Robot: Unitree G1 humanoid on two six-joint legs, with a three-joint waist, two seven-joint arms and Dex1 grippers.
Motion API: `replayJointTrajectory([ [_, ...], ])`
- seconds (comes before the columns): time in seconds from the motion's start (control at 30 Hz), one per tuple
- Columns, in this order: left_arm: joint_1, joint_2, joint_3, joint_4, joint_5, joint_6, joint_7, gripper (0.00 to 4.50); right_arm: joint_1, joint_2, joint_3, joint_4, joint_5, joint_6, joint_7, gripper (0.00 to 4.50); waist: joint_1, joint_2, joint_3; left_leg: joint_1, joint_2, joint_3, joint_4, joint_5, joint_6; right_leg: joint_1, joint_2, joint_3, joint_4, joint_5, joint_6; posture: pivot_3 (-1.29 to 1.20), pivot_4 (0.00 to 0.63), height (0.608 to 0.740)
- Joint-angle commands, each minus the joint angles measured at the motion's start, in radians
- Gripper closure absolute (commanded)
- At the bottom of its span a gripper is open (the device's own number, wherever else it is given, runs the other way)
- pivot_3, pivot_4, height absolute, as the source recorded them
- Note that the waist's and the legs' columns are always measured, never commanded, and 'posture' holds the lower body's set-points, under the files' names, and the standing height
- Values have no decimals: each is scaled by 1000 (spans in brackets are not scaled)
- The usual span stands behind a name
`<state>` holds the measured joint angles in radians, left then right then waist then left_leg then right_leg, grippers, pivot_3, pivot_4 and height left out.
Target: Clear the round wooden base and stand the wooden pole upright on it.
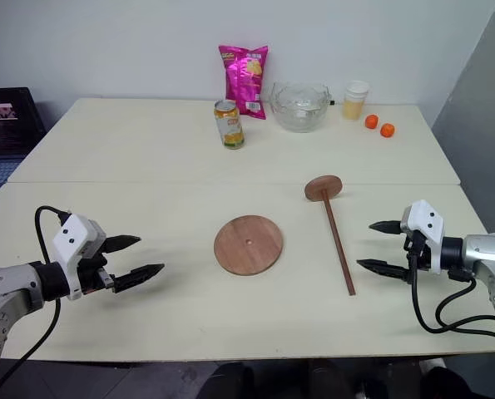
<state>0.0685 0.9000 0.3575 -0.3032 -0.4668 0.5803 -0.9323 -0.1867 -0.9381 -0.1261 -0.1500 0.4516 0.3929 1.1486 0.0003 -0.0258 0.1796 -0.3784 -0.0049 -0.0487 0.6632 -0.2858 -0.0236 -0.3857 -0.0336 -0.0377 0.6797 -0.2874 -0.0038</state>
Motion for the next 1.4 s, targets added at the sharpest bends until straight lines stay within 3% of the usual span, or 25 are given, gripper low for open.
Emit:
replayJointTrajectory([
  [0.03, 1, 17, 26, -15, -4, -16, -10, 30, -13, -5, -22, -22, 3, -7, -4, 0, 0, 0, 0, 0, 0, 0, 0, 0, 0, 0, 0, 0, 0, 0, 0, 0, 150, 740],
  [0.57, 3, 35, 59, -49, -11, -82, -36, 30, -49, -11, -14, 21, -17, -29, 4, 0, 0, 0, 0, 0, 0, 0, 0, 0, 0, 0, 0, 0, 0, 0, 0, 0, 150, 740],
  [0.7, 24, 82, 38, -115, -22, -76, -91, 30, -71, -19, -16, 35, -17, -24, 14, 0, 0, 1, 1, 0, 0, 0, 0, 0, 0, 0, 0, 0, 0, 0, 0, 0, 150, 740],
  [0.9, -74, 70, -40, -216, -46, -55, -68, 30, -115, -18, -22, 35, 0, -1, 23, 0, 0, 2, 1, 0, 0, 0, 0, 0, 0, 0, 0, 0, 0, 0, 0, 0, 150, 740],
  [1.17, -190, 26, -191, -277, -66, -29, -45, 30, -269, 8, -3, -55, 142, 325, -70, 0, -3, 3, 2, 0, 0, 1, 0, 0, 0, 0, 1, 1, 1, 0, 0, 0, 150, 740],
  [1.4, -267, -31, -309, -245, -14, -69, -28, 30, -473, 71, 176, -31, 64, 765, -347, 0, -3, 3, 2, -1, 0, 0, 0, 0, 0, -1, 1, 1, 0, 0, 0, 0, 150, 740],
])
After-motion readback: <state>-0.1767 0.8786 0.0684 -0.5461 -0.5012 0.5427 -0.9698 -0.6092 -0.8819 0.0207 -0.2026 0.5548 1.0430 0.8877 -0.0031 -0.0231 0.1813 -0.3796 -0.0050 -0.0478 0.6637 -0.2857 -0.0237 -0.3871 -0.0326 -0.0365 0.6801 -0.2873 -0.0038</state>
